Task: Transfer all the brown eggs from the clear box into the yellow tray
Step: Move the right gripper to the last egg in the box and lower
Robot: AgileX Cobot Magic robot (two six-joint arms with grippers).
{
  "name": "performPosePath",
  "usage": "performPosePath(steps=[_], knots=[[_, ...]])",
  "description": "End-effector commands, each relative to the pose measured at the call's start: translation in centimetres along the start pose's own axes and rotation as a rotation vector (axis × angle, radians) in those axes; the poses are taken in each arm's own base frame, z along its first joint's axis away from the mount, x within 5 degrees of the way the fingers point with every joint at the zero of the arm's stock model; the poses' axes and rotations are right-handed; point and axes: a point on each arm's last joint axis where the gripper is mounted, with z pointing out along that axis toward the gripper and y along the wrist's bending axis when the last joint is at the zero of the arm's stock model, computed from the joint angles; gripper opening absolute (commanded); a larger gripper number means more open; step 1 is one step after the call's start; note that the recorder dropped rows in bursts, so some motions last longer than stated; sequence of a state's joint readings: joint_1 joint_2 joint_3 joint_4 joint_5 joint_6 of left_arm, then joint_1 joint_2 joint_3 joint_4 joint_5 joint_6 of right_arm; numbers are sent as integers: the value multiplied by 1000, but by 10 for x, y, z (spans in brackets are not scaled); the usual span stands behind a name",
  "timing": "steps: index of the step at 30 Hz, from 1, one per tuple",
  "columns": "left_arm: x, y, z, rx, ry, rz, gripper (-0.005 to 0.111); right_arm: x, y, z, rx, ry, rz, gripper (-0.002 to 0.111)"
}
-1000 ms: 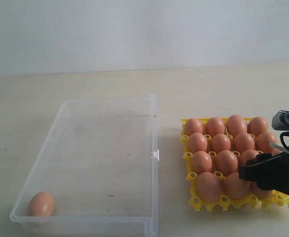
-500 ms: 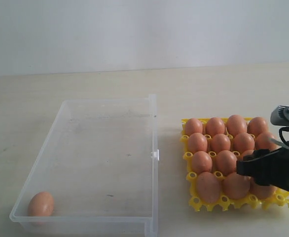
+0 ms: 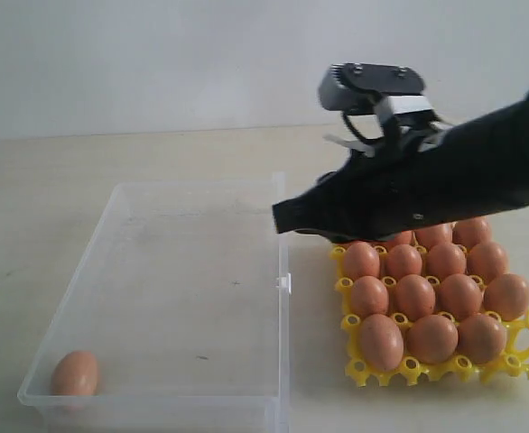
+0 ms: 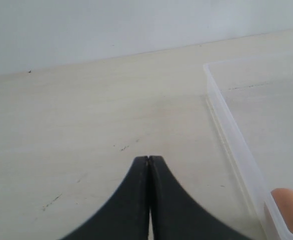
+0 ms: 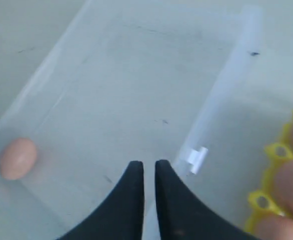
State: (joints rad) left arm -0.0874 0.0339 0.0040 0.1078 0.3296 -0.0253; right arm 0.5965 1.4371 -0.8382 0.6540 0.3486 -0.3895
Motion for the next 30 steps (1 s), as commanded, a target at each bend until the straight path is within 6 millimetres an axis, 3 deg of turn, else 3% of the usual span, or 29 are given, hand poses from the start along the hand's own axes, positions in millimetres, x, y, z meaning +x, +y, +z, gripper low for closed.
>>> performPosePath(steps=[1,2,4,9,13,30], knots=[[-3,0,0,4,-17,-7,0,-16,35,41,-104,66,3,33],[-3,0,0,4,-17,-7,0,-18,46,59,-136,118,9,46],[-3,0,0,4,-17,-7,0,-17,57,85,-178,191,35,58],[-3,0,0,4,-17,-7,0,-17,86,137,-291,339,118,58],[-3,0,0,4,-17,-7,0,-9,100,166,-372,449,185,58],[-3,0,0,4,-17,-7,0,12,109,195,-361,507,225,58]])
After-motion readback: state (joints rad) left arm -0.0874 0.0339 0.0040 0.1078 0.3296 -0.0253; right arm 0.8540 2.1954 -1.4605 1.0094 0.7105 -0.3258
